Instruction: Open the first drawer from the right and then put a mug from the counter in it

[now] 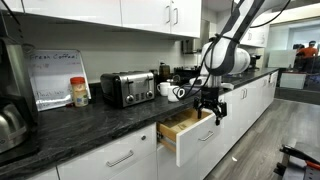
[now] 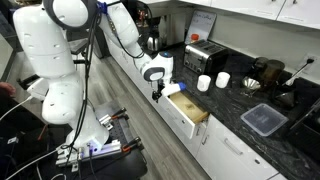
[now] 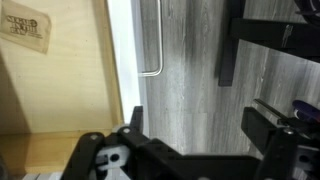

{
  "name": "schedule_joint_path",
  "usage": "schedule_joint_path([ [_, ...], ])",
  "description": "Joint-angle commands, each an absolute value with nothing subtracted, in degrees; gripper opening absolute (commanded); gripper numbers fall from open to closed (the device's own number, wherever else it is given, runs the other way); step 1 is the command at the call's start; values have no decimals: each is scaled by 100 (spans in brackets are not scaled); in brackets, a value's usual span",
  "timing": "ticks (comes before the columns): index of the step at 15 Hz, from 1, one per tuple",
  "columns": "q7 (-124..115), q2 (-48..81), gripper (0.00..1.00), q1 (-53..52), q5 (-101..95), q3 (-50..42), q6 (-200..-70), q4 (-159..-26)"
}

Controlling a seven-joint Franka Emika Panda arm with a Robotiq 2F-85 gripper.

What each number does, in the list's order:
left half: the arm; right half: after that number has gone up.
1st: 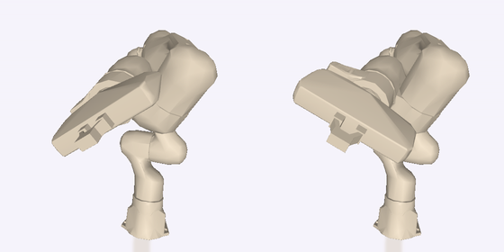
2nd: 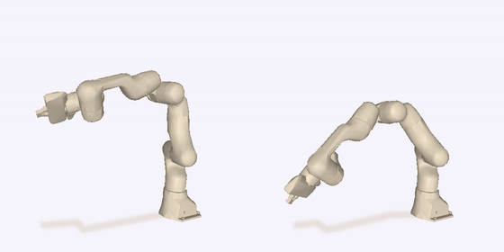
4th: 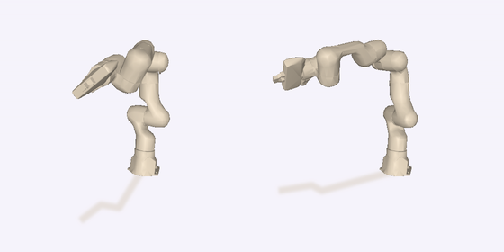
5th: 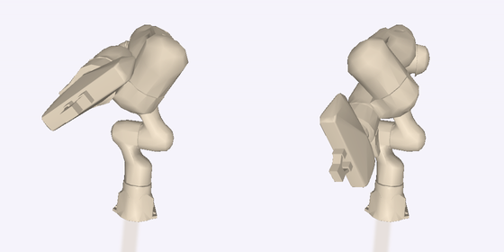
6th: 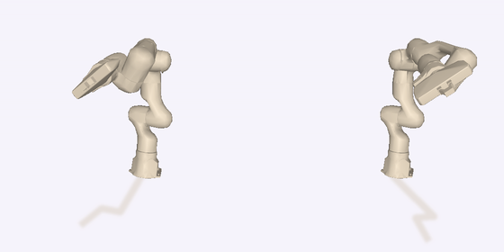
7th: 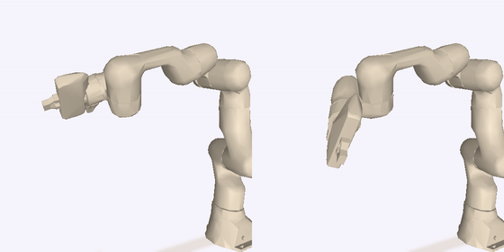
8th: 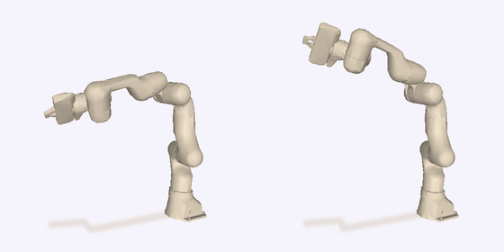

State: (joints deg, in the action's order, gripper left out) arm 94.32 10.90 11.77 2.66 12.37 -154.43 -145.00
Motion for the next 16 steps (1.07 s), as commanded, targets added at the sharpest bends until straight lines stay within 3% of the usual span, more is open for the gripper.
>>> schedule_joint_path([
  [1, 9853, 1141, 100, 977, 305, 959, -15370, -14207],
  [16, 10867, 2769, 100, 1128, 197, 1001, -15171, -13191],
])
